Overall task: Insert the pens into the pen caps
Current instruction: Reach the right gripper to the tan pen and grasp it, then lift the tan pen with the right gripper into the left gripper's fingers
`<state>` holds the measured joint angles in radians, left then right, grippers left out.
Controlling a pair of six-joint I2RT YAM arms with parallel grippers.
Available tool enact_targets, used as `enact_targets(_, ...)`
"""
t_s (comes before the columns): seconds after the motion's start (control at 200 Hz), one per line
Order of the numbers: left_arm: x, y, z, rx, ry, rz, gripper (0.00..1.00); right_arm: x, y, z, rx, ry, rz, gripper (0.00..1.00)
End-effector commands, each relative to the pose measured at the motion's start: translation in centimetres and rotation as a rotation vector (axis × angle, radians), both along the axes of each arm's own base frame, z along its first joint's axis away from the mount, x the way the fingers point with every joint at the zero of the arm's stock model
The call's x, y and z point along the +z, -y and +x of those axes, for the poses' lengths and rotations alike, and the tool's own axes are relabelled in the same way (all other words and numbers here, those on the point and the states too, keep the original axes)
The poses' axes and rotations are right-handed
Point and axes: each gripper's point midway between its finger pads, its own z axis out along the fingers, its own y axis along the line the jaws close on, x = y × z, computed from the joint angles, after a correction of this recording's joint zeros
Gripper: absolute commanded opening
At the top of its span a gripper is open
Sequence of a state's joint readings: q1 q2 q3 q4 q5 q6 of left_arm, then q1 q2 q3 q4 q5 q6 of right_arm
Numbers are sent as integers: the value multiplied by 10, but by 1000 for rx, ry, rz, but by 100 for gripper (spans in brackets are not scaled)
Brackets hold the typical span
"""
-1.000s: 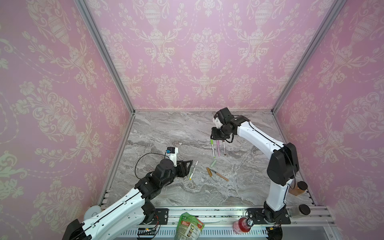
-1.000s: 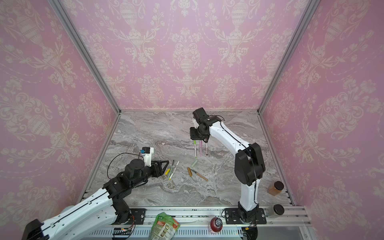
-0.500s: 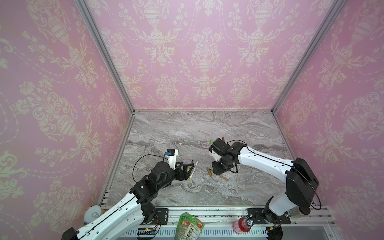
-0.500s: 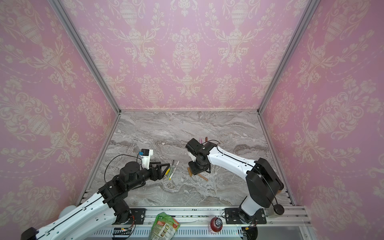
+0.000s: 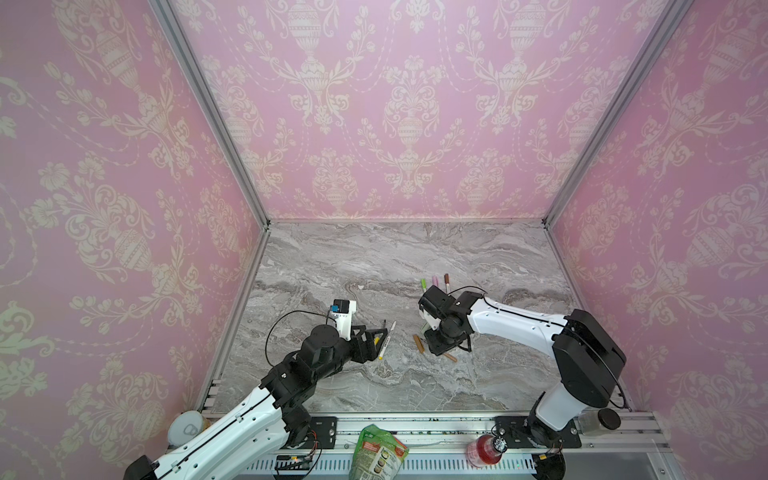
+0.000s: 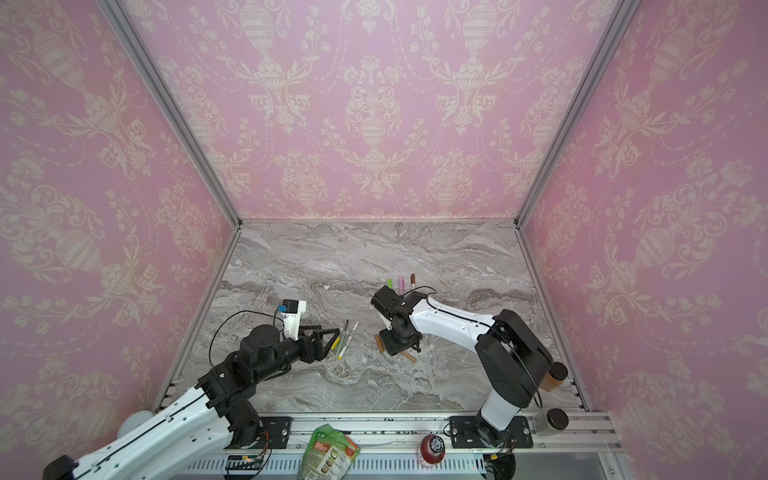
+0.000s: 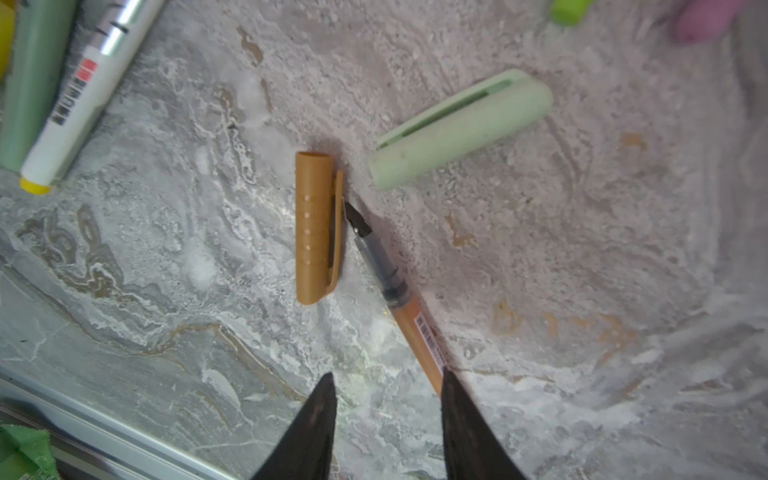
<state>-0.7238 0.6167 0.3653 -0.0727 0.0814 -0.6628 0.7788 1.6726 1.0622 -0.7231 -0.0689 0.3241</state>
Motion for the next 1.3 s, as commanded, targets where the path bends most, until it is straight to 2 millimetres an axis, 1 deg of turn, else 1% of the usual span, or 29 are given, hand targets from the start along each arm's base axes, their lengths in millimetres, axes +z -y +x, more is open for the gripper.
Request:
enact_targets(0.0,-5,3,-3,-23,-6,0,85,-13,3,0,16,2,-28,42)
enact_targets(0.195,-3,1,-4,-20,-7,-2,85,-22,0,-1,27,-13,-44,37)
enact_targets(0.485,-1,-1,-5,-12,-1,-4,86,-41,-5,-12,66,-63,-87,28)
enact_targets(0.58,1,0,-4,-15,1,-2,86,-45,-8,-15,77,-74,-92,24)
enact_targets(0.695,3,0,-5,-19,4,0,86,-45,-10,-17,96,-80,-104,19)
enact_targets(0.801,6,0,-5,-22,10,6,86,-35,-12,-20,115,-76,-109,16)
enact_targets(0.911,11,0,-5,-27,23,6,86,-12,-13,-18,106,-44,-85,15)
enact_targets(0.956,12,0,-5,-29,30,6,86,4,-15,-14,92,-5,-59,14)
enact_targets(1.026,17,0,-4,-29,50,-2,86,37,-23,-6,68,63,17,13)
enact_targets(1.056,20,1,-4,-30,62,-10,86,46,-24,-5,61,81,41,13)
enact_targets(1.061,21,1,-4,-30,64,-13,86,55,-28,-1,55,99,64,13)
enact_targets(1.076,22,1,-4,-29,70,-17,86,67,-34,3,51,122,94,13)
enact_targets(1.081,23,1,-4,-29,73,-19,86,67,-34,3,51,122,94,13)
enact_targets(1.091,24,1,-4,-31,78,-23,86,74,-36,5,45,137,116,13)
enact_targets(1.096,25,1,-4,-31,80,-24,86,74,-36,5,45,137,116,13)
enact_targets(1.101,26,1,-4,-32,83,-27,86,80,-38,6,43,147,133,13)
enact_targets(1.116,27,1,-4,-32,91,-33,86,85,-39,8,38,156,147,13)
enact_targets(1.151,33,2,-4,-37,109,-50,86,104,-45,12,24,185,205,13)
enact_targets(1.156,34,3,-4,-39,112,-53,86,104,-45,12,24,185,205,13)
enact_targets(1.161,35,3,-4,-40,115,-57,86,109,-46,14,19,193,220,13)
enact_targets(1.176,37,3,-4,-41,123,-66,86,112,-47,15,14,198,233,13)
enact_targets(1.181,38,3,-4,-43,126,-69,86,117,-48,16,9,204,250,12)
enact_targets(1.196,40,4,-5,-47,133,-77,86,119,-50,17,5,207,262,12)
enact_targets(1.221,45,5,-5,-53,146,-92,86,132,-54,20,-8,219,310,11)
enact_targets(1.296,54,10,-9,-86,171,-127,86,155,-65,28,-49,232,433,10)
